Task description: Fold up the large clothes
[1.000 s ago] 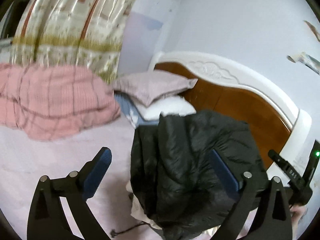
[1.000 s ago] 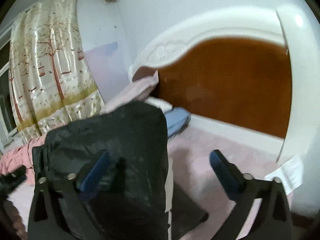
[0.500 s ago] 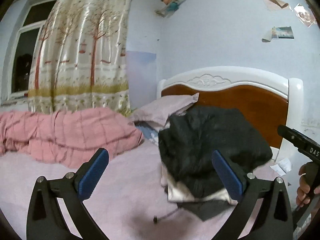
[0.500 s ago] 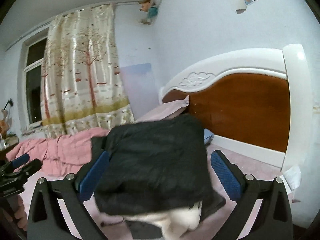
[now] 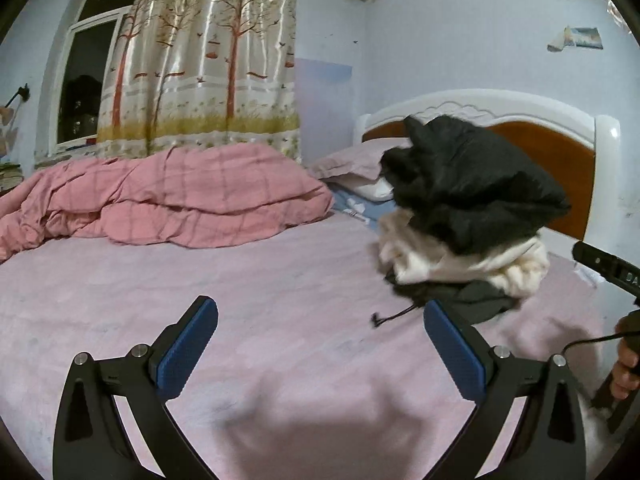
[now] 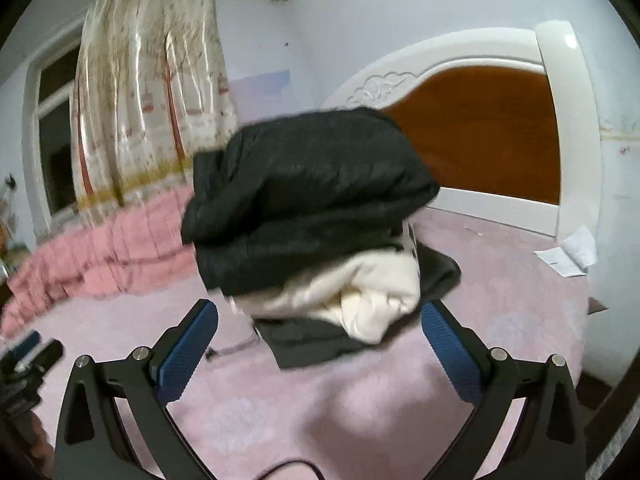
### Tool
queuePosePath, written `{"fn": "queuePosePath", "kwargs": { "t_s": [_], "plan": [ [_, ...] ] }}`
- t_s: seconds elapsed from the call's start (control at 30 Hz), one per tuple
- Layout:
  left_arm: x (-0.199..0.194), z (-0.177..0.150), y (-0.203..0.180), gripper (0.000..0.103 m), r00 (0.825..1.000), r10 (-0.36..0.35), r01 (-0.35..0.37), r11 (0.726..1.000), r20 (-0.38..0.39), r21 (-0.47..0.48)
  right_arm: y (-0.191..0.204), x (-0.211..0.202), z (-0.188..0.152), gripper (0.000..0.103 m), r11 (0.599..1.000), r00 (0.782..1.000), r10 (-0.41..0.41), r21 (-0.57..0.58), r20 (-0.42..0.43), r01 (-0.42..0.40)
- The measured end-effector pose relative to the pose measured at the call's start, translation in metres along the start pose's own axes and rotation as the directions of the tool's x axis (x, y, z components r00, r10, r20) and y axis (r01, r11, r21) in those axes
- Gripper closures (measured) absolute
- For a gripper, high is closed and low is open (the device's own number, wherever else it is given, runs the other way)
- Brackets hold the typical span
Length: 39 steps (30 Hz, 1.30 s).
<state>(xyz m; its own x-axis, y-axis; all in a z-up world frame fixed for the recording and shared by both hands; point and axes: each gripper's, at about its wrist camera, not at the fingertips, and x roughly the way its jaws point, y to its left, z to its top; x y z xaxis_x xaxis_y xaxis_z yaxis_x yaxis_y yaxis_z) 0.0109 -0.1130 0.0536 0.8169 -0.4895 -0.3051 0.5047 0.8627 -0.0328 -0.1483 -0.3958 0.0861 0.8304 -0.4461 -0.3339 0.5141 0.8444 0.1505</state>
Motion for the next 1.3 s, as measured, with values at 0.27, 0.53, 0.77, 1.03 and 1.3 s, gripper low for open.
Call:
{"fn": "queuePosePath", "kwargs": {
  "t_s": [0.27,0.53,0.77,1.03,1.3],
  "plan": [
    [0.023,-0.030,-0.007,0.001,1.000,-0.012,0.012,0.996,-0.003,0.083,0.031,0.014,-0.013,0.001,0.988,0.999,-0.035,-0.148,-0.022,0.031],
    [0.023,-0.042,-0.022,0.000,0.999,0.034,-0.035,0.986,0.010,0.161,0.043,0.016,-0.013,0.001,0.974,0.998,-0.065,-0.218,-0.010,0.061],
    [0.026,-0.042,-0.012,0.000,0.999,0.054,-0.052,0.992,-0.008,0.119,0.051,0.013,-0.016,0.001,0.963,0.997,-0.074,-0.259,0.012,0.075],
    [0.031,-0.043,-0.015,0.000,0.998,0.057,-0.053,0.990,-0.027,0.129,0.050,0.017,-0.015,0.001,0.963,0.997,-0.077,-0.257,0.005,0.076],
    [0.033,-0.043,-0.016,0.000,0.997,0.063,-0.058,0.989,-0.037,0.137,0.046,0.019,-0.015,0.001,0.968,0.997,-0.077,-0.239,-0.010,0.073]
  ]
}}
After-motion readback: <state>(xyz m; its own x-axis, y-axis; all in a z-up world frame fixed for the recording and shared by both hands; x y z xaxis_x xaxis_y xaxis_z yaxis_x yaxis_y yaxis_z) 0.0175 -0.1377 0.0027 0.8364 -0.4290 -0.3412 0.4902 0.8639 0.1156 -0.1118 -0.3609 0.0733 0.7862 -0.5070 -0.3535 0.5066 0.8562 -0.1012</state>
